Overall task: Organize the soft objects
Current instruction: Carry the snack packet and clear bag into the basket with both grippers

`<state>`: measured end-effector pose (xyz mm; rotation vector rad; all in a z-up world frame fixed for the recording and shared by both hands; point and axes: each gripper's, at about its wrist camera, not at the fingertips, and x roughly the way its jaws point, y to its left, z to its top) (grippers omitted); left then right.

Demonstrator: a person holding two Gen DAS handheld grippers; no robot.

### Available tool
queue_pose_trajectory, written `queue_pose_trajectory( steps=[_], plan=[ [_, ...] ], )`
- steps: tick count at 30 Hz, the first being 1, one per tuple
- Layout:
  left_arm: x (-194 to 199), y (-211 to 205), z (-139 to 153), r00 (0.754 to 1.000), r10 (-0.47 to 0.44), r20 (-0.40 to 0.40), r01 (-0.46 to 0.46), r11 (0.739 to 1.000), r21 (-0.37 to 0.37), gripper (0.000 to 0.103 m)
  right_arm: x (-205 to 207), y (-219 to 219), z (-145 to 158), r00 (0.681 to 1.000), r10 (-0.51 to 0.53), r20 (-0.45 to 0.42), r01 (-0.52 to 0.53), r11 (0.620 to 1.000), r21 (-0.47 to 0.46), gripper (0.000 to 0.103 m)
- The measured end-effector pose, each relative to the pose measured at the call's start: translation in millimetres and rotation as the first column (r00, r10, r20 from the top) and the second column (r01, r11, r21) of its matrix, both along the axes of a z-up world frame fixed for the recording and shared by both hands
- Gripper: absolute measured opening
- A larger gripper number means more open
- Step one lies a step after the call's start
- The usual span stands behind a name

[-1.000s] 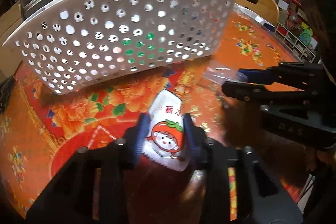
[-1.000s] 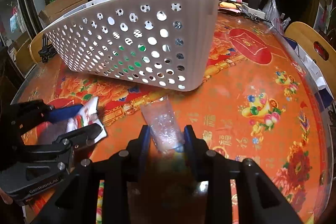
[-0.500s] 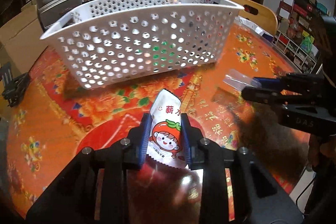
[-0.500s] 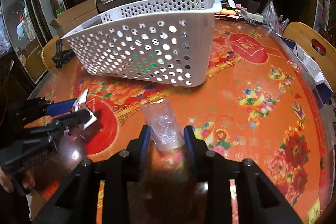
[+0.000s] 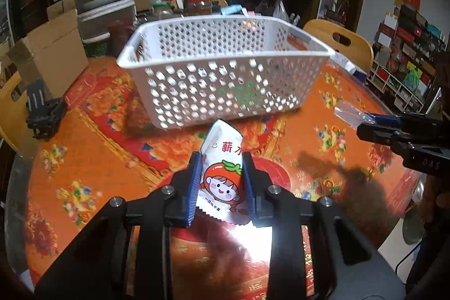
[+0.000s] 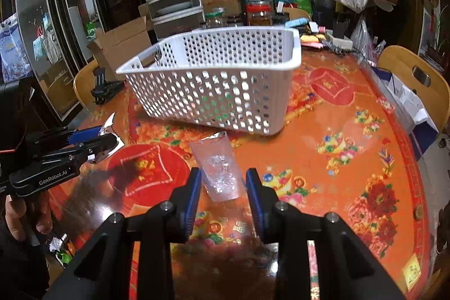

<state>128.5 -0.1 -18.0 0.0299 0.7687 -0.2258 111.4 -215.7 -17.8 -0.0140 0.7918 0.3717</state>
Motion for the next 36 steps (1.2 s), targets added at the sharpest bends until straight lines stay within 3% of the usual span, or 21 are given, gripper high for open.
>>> queue_pose_trajectory(
  steps=[9, 19, 25, 32, 36],
  plan=[
    [15, 24, 52, 0.999, 0.023, 0.046, -0.02, 0.998, -0.057, 0.026, 13, 9, 53, 0.998, 0.004, 0.069, -0.004, 1.0, -0.006, 0.031],
    [84, 9, 109, 0.997, 0.034, 0.071, -0.032, 0.999, -0.034, 0.026, 90, 23, 84, 0.998, -0.039, 0.055, 0.042, 0.998, -0.044, 0.031],
    [145, -3, 106, 0.998, 0.062, 0.018, -0.061, 0.998, -0.025, 0.026, 145, 35, 69, 0.997, -0.071, -0.006, 0.07, 0.994, -0.088, 0.031],
    [220, -3, 62, 0.984, 0.12, -0.129, -0.122, 0.992, -0.012, 0.026, 188, 43, 40, 0.993, -0.101, -0.06, 0.094, 0.99, -0.104, 0.031],
    [242, 2, 40, 0.975, 0.148, -0.164, -0.147, 0.989, 0.017, 0.026, 202, 45, 26, 0.99, -0.117, -0.074, 0.107, 0.986, -0.126, 0.031]
  ],
)
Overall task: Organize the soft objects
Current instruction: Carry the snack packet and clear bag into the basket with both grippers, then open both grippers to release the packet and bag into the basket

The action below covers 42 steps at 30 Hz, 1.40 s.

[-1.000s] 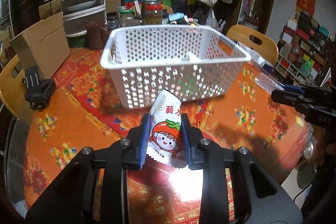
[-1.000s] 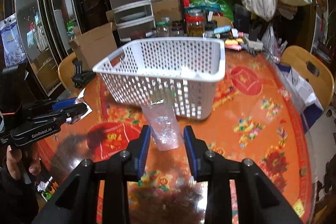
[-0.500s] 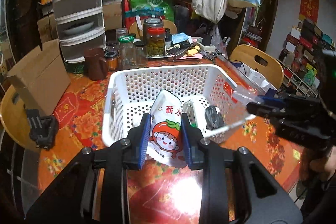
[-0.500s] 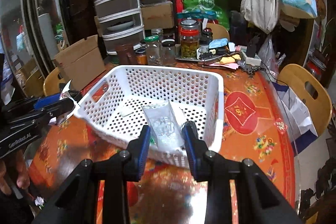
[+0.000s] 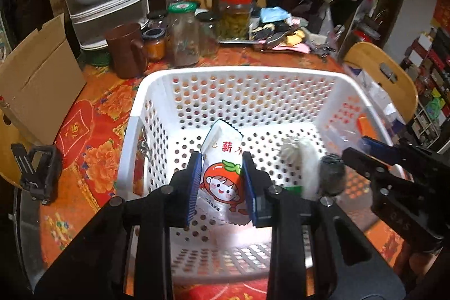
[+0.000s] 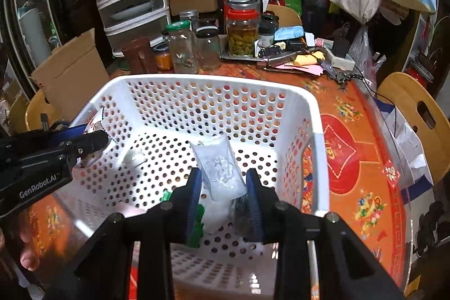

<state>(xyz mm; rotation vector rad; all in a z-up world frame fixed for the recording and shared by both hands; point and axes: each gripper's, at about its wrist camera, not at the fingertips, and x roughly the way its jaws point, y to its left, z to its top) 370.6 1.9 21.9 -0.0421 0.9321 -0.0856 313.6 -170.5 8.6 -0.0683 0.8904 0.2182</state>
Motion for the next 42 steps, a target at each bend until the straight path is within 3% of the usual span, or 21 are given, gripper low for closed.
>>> queue_pose_trajectory(
  steps=[12, 18, 21, 23, 25, 28, 31, 33, 42],
  plan=[
    [19, -2, -37, 0.998, -0.004, -0.069, 0.006, 1.0, 0.018, 0.027, 18, 13, -16, 1.0, 0.014, -0.026, -0.015, 0.999, -0.034, 0.031],
    [17, -6, -36, 0.999, -0.007, -0.048, 0.008, 1.0, 0.022, 0.049, 19, 12, -15, 0.999, 0.022, -0.024, -0.022, 1.0, -0.009, 0.034],
    [13, -8, -29, 1.0, -0.014, -0.025, 0.014, 1.0, 0.016, 0.062, 16, 9, -11, 1.0, 0.016, -0.015, -0.016, 1.0, 0.009, 0.049],
    [10, -7, -25, 1.0, -0.015, -0.01, 0.015, 1.0, 0.023, 0.075, 13, 6, -6, 1.0, 0.012, -0.001, -0.012, 1.0, 0.022, 0.07],
    [7, -7, -19, 1.0, -0.011, 0.004, 0.011, 0.999, 0.035, 0.08, 10, 2, 0, 1.0, 0.005, 0.008, -0.005, 1.0, 0.022, 0.082],
    [1, -2, -9, 1.0, -0.007, 0.019, 0.006, 0.999, 0.033, 0.084, 3, -3, 9, 1.0, 0.011, 0.027, -0.012, 1.0, 0.025, 0.087],
    [-10, 2, 1, 0.999, -0.002, 0.048, 0.0, 0.999, 0.043, 0.096, -7, -7, 17, 0.999, 0.01, 0.041, -0.011, 1.0, 0.023, 0.1],
    [-20, 7, 6, 0.998, 0.004, 0.062, -0.007, 0.999, 0.041, 0.103, -14, -11, 20, 0.999, 0.012, 0.039, -0.013, 0.999, 0.031, 0.102],
    [-74, 27, 22, 0.994, 0.03, 0.108, -0.029, 0.999, -0.013, 0.103, -50, -26, 23, 0.998, -0.034, 0.06, 0.035, 0.999, -0.014, 0.103]
  ],
)
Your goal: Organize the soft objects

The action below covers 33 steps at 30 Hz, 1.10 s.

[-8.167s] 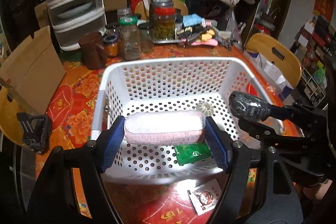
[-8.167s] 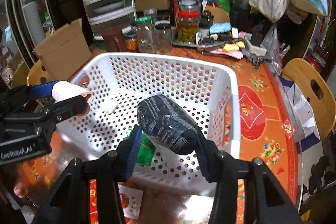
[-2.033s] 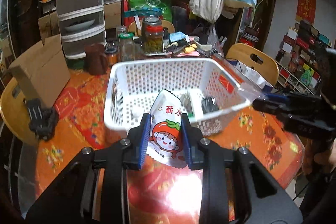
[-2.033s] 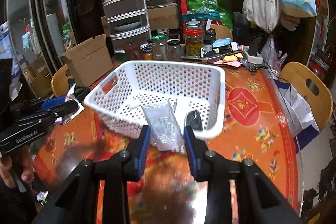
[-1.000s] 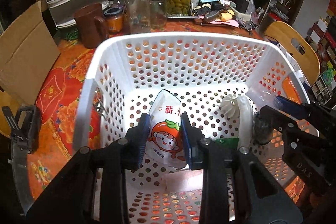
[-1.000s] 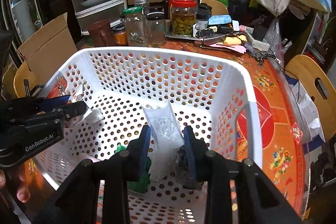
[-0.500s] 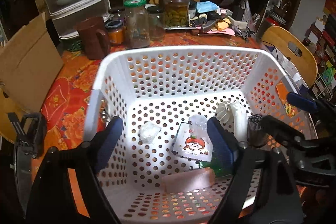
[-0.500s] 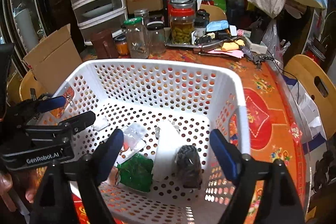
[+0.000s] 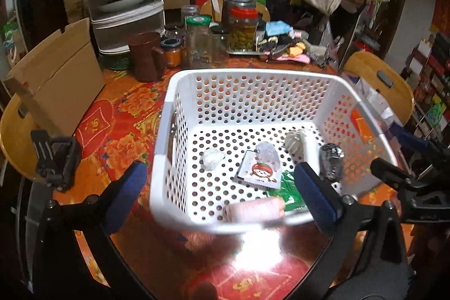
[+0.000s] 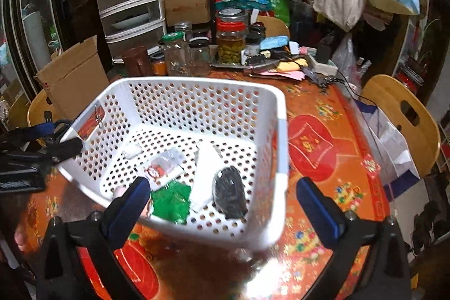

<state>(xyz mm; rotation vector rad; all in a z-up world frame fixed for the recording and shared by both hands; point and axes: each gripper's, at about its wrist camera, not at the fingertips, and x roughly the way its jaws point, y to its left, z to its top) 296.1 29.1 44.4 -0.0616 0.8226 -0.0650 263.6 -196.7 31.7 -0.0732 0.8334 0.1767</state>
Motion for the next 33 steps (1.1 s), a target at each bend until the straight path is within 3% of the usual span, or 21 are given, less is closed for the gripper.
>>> queue_pose_trajectory(
  steps=[5, 14, 20, 28, 33],
  plan=[
    [-39, 3, 10, 0.999, 0.001, 0.041, -0.002, 1.0, 0.014, 0.103, -27, -7, 3, 0.999, -0.043, 0.006, 0.043, 0.999, -0.003, 0.103],
    [-109, -2, 10, 0.996, -0.013, 0.092, 0.007, 0.998, 0.067, 0.103, -101, -12, 8, 0.995, -0.026, 0.098, 0.023, 0.999, 0.033, 0.103],
    [-169, -11, 13, 0.985, -0.023, 0.171, 0.001, 0.992, 0.129, 0.103, -149, -15, 7, 0.987, -0.031, 0.159, 0.021, 0.998, 0.065, 0.103],
    [-220, -14, 20, 0.982, -0.042, 0.183, 0.028, 0.997, 0.077, 0.103, -195, -21, 16, 0.98, -0.051, 0.194, 0.031, 0.994, 0.107, 0.103],
    [-250, -15, 34, 0.979, -0.046, 0.198, 0.032, 0.997, 0.077, 0.103, -222, -19, 33, 0.972, -0.041, 0.231, 0.025, 0.997, 0.072, 0.103]
  ],
)
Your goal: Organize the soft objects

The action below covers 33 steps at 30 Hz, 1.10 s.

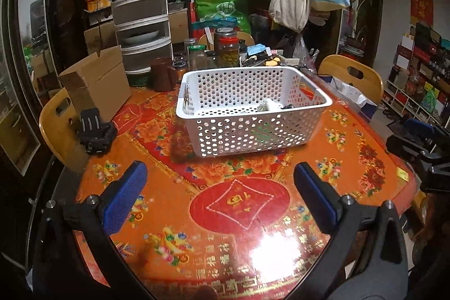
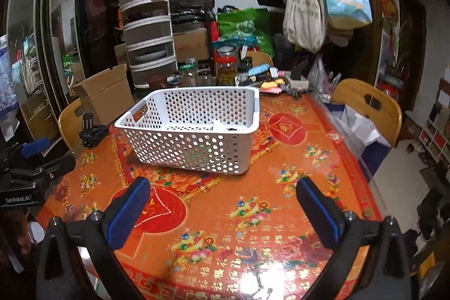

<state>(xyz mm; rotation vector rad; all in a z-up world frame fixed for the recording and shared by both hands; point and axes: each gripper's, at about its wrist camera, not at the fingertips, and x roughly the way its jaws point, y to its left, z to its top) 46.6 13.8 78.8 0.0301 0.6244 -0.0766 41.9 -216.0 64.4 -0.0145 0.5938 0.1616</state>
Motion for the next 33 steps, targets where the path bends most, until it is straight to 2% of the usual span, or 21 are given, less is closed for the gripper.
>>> queue_pose_trajectory(
  steps=[4, 8, 20, 33],
  plan=[
    [-19, 1, 13, 1.0, -0.012, 0.011, 0.012, 1.0, -0.02, 0.103, -25, 9, 13, 0.999, 0.008, 0.035, -0.007, 0.999, -0.034, 0.103],
    [-35, -6, 21, 1.0, -0.011, 0.025, 0.012, 1.0, -0.007, 0.103, -41, 18, 15, 0.998, 0.046, 0.038, -0.045, 0.999, -0.013, 0.103],
    [-38, -7, 19, 1.0, 0.0, 0.024, 0.0, 1.0, -0.006, 0.103, -34, 11, 8, 1.0, 0.025, 0.009, -0.026, 0.999, 0.023, 0.103],
    [-34, -8, 12, 1.0, -0.004, 0.01, 0.004, 1.0, -0.014, 0.103, -36, 16, 7, 0.999, 0.036, 0.007, -0.036, 0.999, 0.01, 0.103]
  ],
)
